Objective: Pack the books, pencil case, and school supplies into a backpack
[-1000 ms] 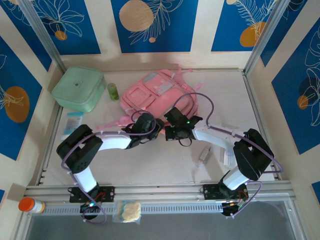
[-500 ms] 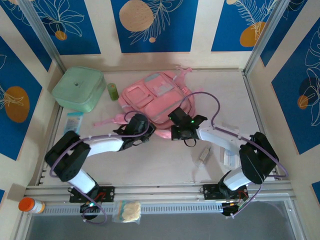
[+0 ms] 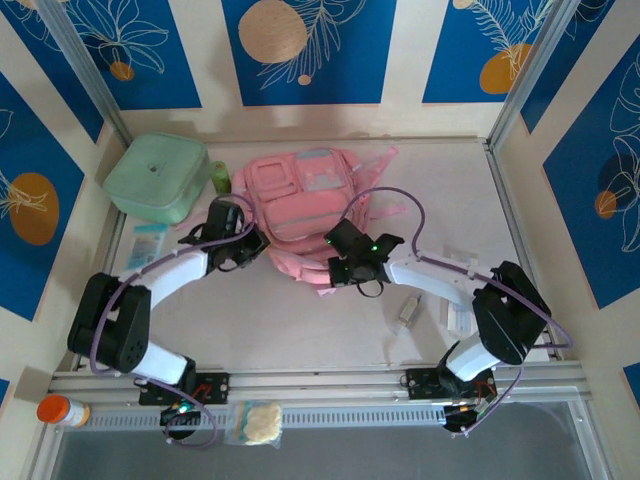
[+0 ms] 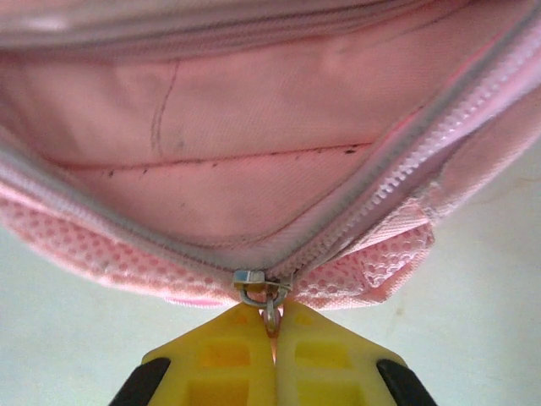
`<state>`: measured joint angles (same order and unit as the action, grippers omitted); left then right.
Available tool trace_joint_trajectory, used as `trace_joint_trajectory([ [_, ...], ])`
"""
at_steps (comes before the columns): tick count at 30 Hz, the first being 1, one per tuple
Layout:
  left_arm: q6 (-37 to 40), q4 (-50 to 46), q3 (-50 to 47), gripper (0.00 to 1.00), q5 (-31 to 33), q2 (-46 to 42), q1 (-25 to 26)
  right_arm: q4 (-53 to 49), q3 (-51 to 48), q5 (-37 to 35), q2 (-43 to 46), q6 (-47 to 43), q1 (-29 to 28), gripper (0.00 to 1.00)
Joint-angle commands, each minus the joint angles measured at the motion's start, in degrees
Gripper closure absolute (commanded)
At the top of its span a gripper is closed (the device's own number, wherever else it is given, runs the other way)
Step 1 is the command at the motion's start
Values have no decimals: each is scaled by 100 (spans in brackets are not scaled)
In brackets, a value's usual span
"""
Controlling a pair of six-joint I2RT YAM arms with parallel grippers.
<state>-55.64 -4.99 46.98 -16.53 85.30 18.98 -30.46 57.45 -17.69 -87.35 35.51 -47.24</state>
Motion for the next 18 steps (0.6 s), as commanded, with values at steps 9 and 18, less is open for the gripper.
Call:
trace_joint_trajectory([
  [9, 677, 62, 74, 60, -67, -218, -253, 147, 711, 296, -684, 220, -354, 100],
  [18, -2052, 663, -1423, 32, 1476, -1651, 1163, 231, 686, 283, -792, 202, -388, 100],
])
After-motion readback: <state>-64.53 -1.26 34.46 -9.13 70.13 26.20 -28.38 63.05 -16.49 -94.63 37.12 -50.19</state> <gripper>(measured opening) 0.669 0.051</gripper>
